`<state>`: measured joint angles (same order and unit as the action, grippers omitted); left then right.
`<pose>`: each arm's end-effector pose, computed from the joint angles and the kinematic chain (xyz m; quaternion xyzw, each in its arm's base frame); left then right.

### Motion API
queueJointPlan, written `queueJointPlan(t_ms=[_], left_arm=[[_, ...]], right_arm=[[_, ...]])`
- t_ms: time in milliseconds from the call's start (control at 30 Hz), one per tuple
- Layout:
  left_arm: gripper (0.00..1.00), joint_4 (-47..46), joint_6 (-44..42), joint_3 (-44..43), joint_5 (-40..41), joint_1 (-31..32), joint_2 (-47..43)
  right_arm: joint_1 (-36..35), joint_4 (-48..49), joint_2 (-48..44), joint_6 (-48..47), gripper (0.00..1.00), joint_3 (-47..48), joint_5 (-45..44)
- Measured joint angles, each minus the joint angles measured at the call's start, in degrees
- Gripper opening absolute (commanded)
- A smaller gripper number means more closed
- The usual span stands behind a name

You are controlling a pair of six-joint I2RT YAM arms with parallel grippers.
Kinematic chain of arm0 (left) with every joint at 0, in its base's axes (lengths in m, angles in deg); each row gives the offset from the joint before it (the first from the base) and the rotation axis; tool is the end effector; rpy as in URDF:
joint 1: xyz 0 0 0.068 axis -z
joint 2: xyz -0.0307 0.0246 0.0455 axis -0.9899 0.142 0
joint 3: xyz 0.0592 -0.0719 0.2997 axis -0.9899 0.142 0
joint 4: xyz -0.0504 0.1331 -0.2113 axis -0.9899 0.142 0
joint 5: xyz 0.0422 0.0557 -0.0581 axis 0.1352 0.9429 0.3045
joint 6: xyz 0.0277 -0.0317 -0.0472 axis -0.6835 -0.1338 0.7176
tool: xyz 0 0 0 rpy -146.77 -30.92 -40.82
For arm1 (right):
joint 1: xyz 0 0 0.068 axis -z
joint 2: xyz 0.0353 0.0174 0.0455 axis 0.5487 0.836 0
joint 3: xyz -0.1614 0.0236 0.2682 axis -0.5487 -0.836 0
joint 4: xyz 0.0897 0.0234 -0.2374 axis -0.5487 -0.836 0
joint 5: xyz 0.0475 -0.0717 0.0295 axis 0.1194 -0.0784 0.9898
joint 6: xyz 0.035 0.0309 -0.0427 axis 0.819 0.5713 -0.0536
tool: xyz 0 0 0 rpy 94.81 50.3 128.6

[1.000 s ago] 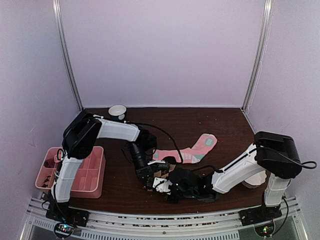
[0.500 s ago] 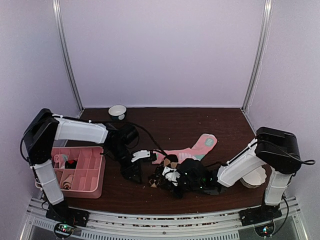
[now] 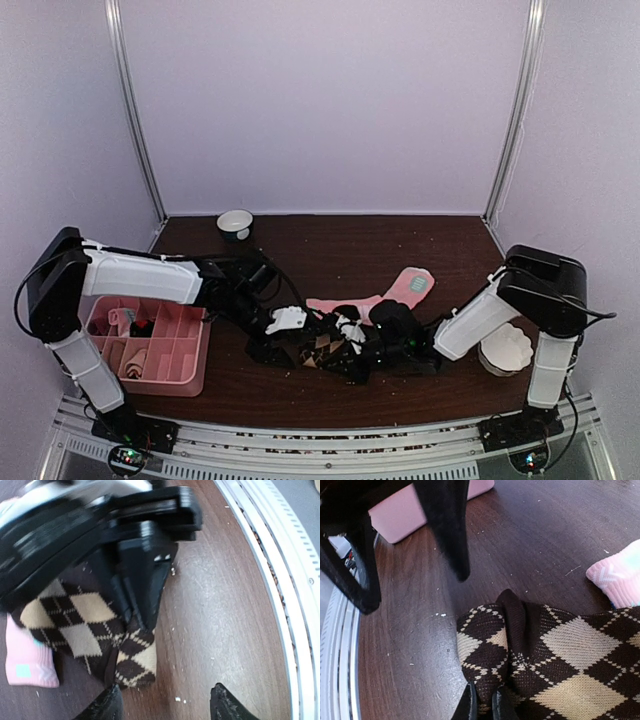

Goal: Roll the socks
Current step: Roll the sock.

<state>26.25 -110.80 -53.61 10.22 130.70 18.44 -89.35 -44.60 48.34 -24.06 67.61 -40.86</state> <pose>0.1988 -0.2655 0.2134 0.6856 0.6430 -0.2802 0.1950 0.1808 0.3084 0.1338 -0.4506 0.7368 0.4188 0.2805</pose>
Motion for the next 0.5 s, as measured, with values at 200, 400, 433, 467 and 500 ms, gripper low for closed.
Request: queueJointPlan(t_ms=[200,400,433,467,500], left_arm=[[0.55,-4.22,-4.81,0.81,4.94,3.48,0.76],[0.47,-6.97,-8.74,0.48,10.29,4.52,4.31],[0.46,-7.28,-9.31,0.48,11.1,4.63,4.96],[0.46,-7.43,-9.73,0.48,11.74,4.68,5.46],[0.46,-7.74,-10.16,0.48,12.55,4.76,6.03]], right_arm=[[1.81,1.75,1.46,3.08,0.0,0.22,4.31],[3.1,2.45,2.32,5.14,0.0,0.52,7.41],[3.28,2.51,2.43,5.4,0.0,0.55,7.82],[3.41,2.56,2.49,5.57,0.0,0.57,8.11],[3.58,2.58,2.62,5.73,0.0,0.63,8.52]])
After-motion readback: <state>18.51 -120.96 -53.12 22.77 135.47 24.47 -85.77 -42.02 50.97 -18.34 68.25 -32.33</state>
